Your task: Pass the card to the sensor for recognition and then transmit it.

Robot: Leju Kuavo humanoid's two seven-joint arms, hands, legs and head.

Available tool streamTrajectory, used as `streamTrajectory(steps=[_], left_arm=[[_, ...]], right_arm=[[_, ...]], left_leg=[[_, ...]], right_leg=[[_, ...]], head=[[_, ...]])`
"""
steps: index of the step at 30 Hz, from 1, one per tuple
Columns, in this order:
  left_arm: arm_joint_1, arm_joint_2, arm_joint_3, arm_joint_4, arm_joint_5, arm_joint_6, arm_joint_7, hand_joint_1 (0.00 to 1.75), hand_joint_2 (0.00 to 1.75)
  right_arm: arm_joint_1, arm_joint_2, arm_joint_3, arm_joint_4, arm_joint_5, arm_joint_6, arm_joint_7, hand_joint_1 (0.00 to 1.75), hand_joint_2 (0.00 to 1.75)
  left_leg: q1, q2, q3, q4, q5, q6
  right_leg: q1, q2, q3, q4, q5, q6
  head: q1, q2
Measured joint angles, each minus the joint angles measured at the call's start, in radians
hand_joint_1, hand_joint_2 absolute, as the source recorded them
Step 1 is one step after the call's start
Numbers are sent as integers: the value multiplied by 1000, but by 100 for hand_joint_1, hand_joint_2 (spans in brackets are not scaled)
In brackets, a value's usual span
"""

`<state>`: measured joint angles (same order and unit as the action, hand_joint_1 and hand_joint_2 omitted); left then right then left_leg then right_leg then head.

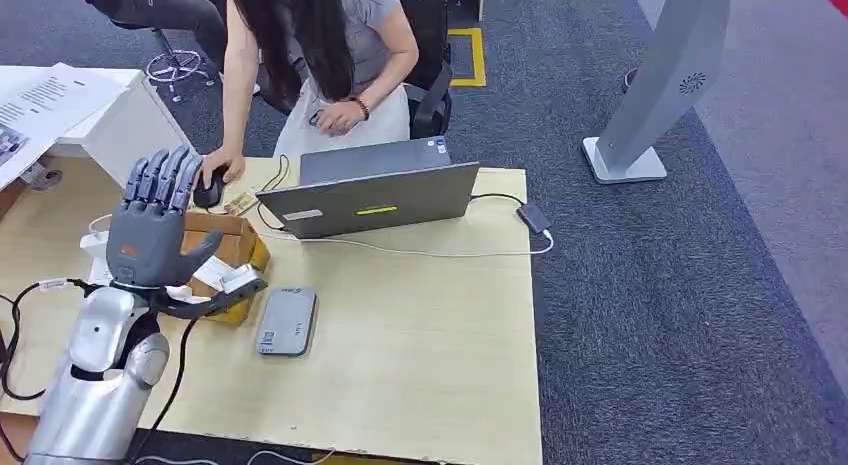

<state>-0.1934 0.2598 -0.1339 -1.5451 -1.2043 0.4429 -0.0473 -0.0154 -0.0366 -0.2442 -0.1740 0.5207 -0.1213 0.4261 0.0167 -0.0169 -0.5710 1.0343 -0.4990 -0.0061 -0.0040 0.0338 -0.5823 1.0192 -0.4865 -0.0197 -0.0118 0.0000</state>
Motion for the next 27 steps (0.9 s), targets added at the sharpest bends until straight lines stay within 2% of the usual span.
streamTrajectory(steps=[7,11,14,19,24,27], left_arm=[[81,-8,0,-92,10,14,-16,0,175],[214,-34,-1,-167,-8,58,-36,0,175],[330,-45,-1,-211,-25,66,-26,0,175],[419,-52,-2,-220,-37,29,11,0,175],[435,-57,8,-185,-50,-46,70,0,175],[435,-58,38,-149,-48,-69,75,0,175]], right_arm=[[0,4,-16,0,-3,-4,5,0,175],[5,11,-34,0,-11,-18,10,0,175],[7,16,-45,0,-14,-23,7,0,175],[7,21,-60,0,-7,-22,-4,0,175],[8,21,-66,0,6,-18,-11,0,175],[8,21,-72,0,16,-15,-13,0,175]], left_leg=[[0,0,1,0,0,0],[0,1,1,0,-1,2],[-1,2,2,0,-3,3],[-1,-1,1,0,-4,4],[-1,-1,1,0,-3,4],[-1,-1,1,0,-3,4]], right_leg=[[0,0,2,0,0,0],[0,1,2,0,-1,1],[0,2,2,0,-2,2],[-1,-1,2,-1,-3,4],[-1,-2,3,0,-3,4],[-1,-2,4,0,-3,4]], head=[[0,0],[1,0],[0,0],[0,0],[0,0],[0,0]])
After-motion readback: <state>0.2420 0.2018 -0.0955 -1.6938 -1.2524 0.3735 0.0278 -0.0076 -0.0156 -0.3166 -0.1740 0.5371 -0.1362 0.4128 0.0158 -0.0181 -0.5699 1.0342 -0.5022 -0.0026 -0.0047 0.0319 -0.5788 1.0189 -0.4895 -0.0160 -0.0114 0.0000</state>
